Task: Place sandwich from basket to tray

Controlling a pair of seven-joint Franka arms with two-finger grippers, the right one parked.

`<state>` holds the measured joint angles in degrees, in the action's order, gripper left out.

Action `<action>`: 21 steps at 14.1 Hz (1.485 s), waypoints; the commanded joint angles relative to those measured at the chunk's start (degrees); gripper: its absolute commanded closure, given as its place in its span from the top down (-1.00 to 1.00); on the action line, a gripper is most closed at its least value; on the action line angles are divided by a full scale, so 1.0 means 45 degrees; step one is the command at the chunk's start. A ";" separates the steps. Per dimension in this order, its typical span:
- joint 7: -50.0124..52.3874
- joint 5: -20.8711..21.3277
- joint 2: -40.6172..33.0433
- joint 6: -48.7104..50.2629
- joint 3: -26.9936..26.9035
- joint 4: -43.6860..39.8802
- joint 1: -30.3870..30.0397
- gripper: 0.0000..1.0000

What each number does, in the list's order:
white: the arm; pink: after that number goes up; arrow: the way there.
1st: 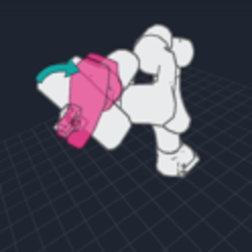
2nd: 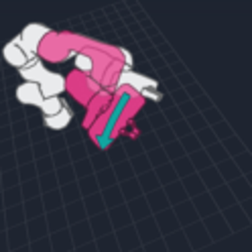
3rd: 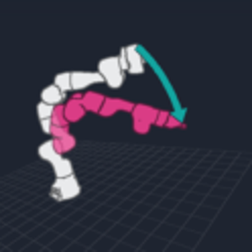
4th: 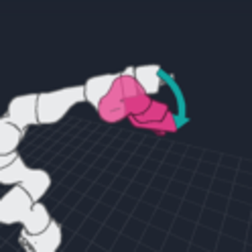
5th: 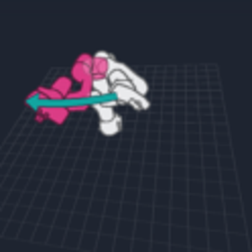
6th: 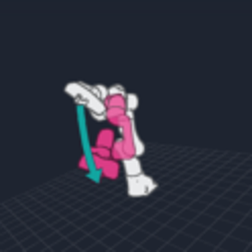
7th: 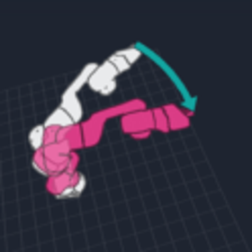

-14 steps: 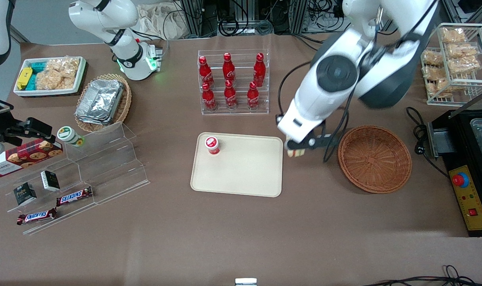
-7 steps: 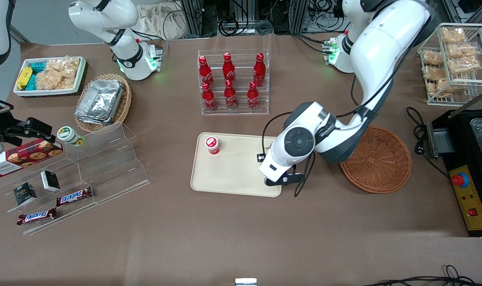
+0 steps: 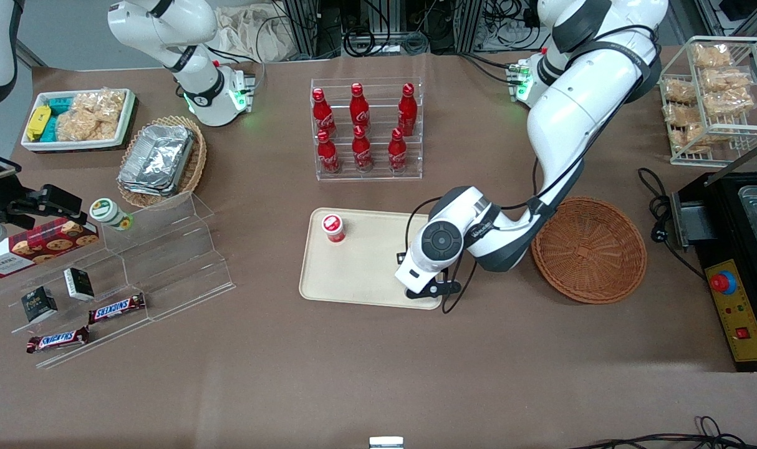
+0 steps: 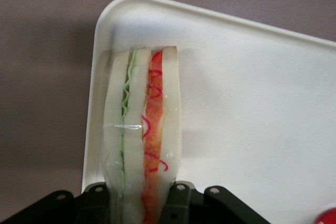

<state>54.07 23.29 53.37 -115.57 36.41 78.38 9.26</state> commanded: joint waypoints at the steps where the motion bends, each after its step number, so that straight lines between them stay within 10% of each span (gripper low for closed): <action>1: 0.0427 0.0392 0.0054 -0.0060 0.0013 -0.0151 0.0170 0.53; 2: 0.0756 0.0392 -0.0004 -0.0040 0.0013 -0.0151 0.0170 0.99; 12: 0.4706 0.0296 -0.5333 0.2828 0.0111 -0.0035 -0.1272 1.00; 18: -0.0033 -0.1227 -0.6995 0.4331 -0.0335 0.0083 -0.3481 1.00; 21: -0.3116 -0.3194 -0.8145 0.4569 -0.3490 0.0122 -0.2666 1.00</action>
<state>48.00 14.11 22.00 -95.87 28.76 76.48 -5.17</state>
